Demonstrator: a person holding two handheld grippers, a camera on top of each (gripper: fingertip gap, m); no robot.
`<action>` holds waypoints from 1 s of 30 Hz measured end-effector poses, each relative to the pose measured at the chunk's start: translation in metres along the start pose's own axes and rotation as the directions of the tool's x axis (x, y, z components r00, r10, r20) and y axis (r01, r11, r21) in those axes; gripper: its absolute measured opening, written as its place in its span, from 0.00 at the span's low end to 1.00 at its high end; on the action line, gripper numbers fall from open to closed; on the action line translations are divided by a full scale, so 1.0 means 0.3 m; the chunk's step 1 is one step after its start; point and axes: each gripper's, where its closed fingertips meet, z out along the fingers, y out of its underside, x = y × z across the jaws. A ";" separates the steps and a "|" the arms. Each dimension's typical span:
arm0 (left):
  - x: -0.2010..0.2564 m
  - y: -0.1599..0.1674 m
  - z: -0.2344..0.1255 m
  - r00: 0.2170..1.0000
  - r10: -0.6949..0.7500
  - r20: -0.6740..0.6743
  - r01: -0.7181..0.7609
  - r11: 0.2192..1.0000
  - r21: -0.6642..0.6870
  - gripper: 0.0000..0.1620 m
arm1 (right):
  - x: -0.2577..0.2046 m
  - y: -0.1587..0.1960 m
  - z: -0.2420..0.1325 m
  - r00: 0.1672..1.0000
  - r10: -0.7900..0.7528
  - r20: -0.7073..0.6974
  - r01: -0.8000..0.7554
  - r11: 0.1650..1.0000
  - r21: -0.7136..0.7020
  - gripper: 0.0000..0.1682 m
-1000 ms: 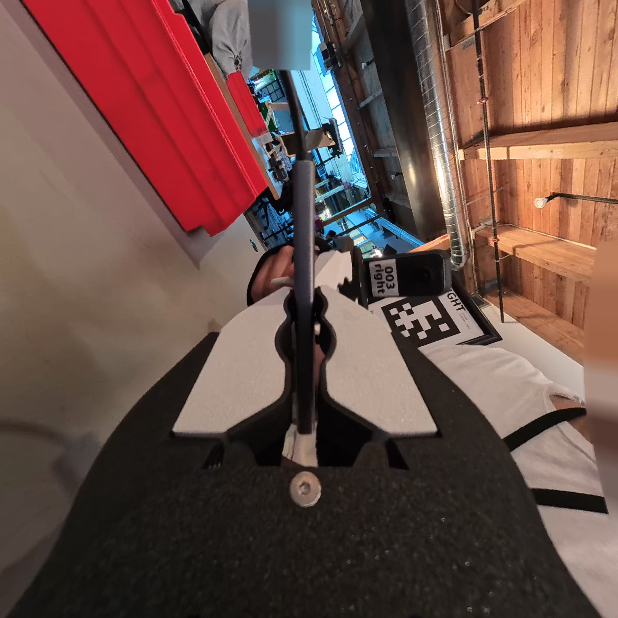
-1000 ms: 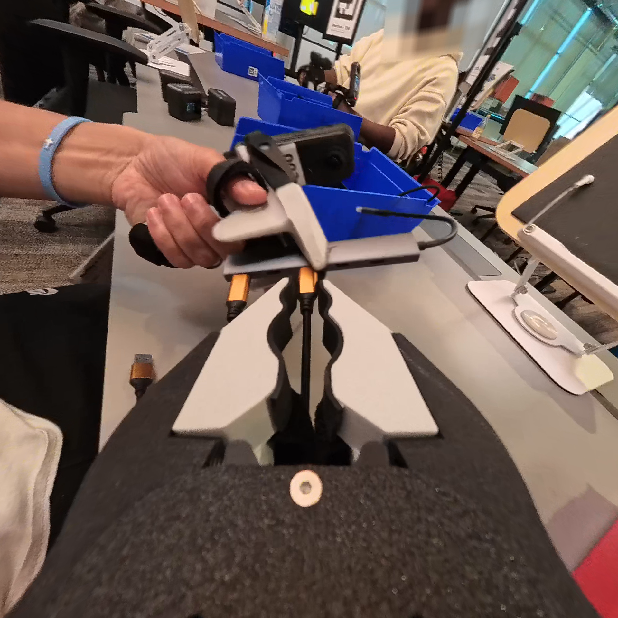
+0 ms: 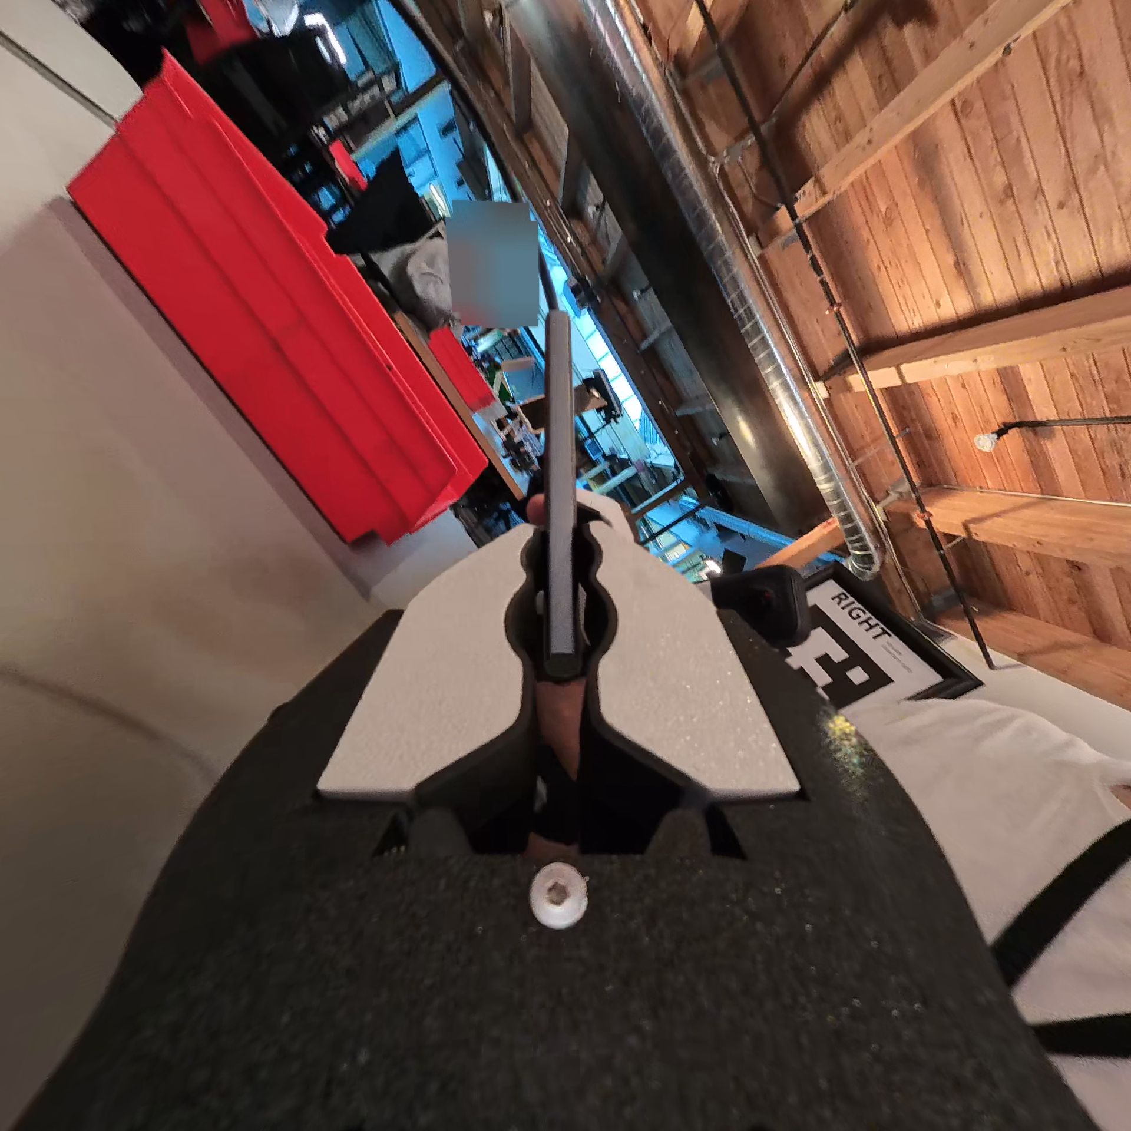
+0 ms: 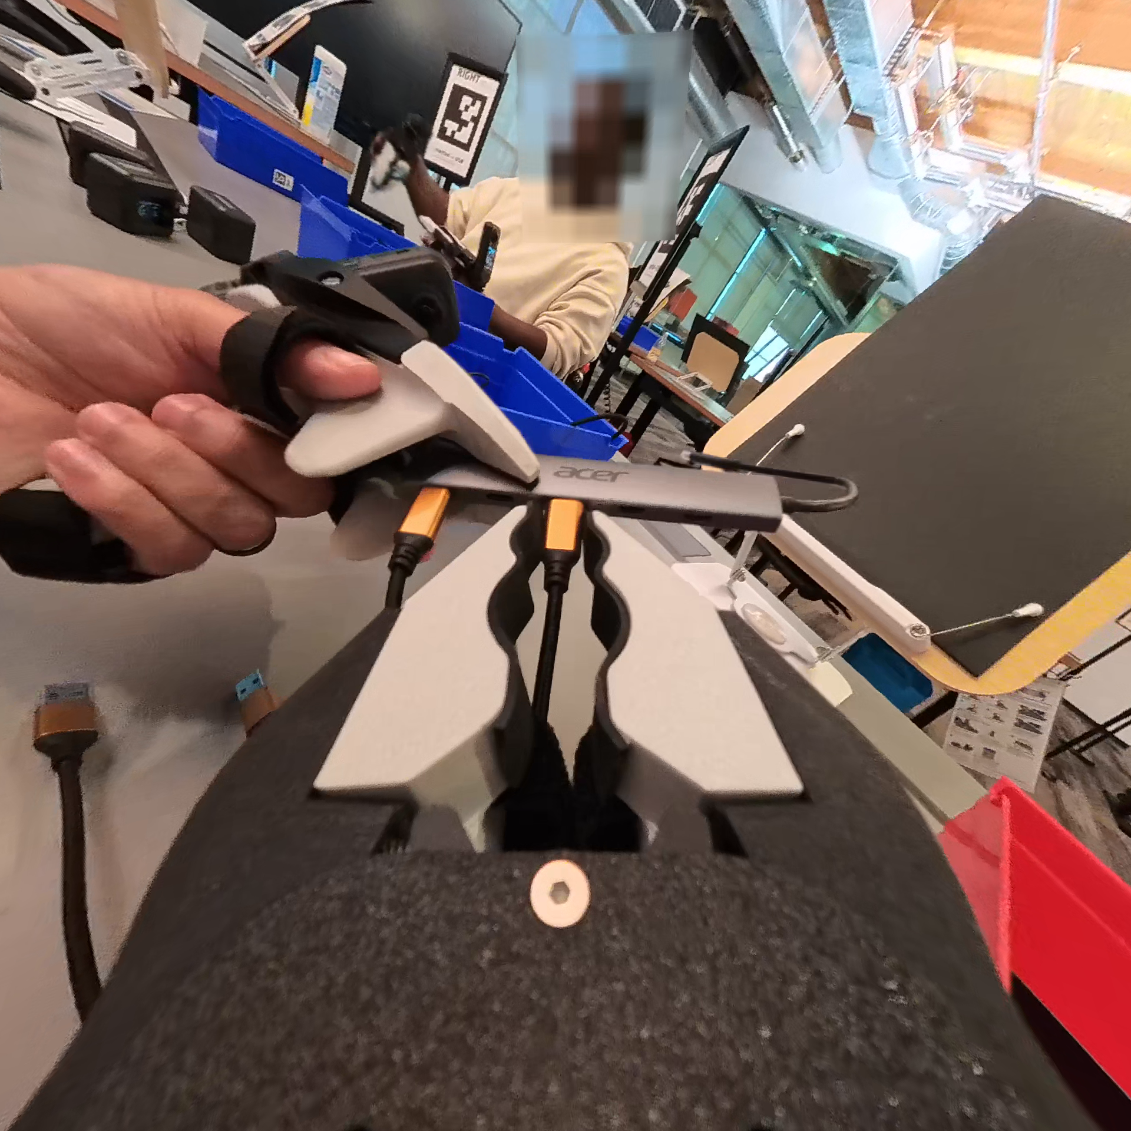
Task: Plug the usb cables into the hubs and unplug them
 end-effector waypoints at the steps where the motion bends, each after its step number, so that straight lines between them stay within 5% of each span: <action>1: 0.001 -0.004 0.003 1.000 0.011 0.004 -0.011 1.000 0.017 0.06 | 0.001 0.000 -0.001 1.000 -0.005 -0.006 0.005 1.000 0.000 0.07; 8: 0.002 -0.024 0.003 0.996 0.078 0.030 -0.080 0.996 0.042 0.05 | -0.002 -0.003 -0.006 1.000 0.013 -0.018 -0.013 1.000 -0.004 0.07; 10: -0.007 -0.007 0.003 0.976 0.204 0.076 -0.201 0.978 -0.054 0.06 | -0.007 0.009 -0.008 0.999 0.038 0.018 -0.038 0.999 -0.023 0.06; 14: -0.071 0.020 -0.039 0.696 0.674 0.246 -0.572 0.729 -0.376 0.09 | -0.038 0.064 0.017 0.996 0.050 0.075 -0.039 0.989 -0.142 0.06; 19: -0.115 0.020 -0.070 0.350 0.892 0.286 -0.725 0.451 -0.520 0.18 | -0.030 0.103 0.044 0.985 0.162 0.064 -0.142 0.960 -0.243 0.06; 24: -0.115 0.015 -0.080 0.346 0.895 0.281 -0.743 0.445 -0.500 0.27 | 0.025 0.137 0.039 0.972 0.231 -0.037 -0.232 0.933 -0.277 0.06; 30: -0.127 -0.001 -0.097 0.301 0.911 0.282 -0.756 0.408 -0.511 0.25 | 0.012 0.133 0.036 0.959 0.284 -0.014 -0.276 0.918 -0.284 0.06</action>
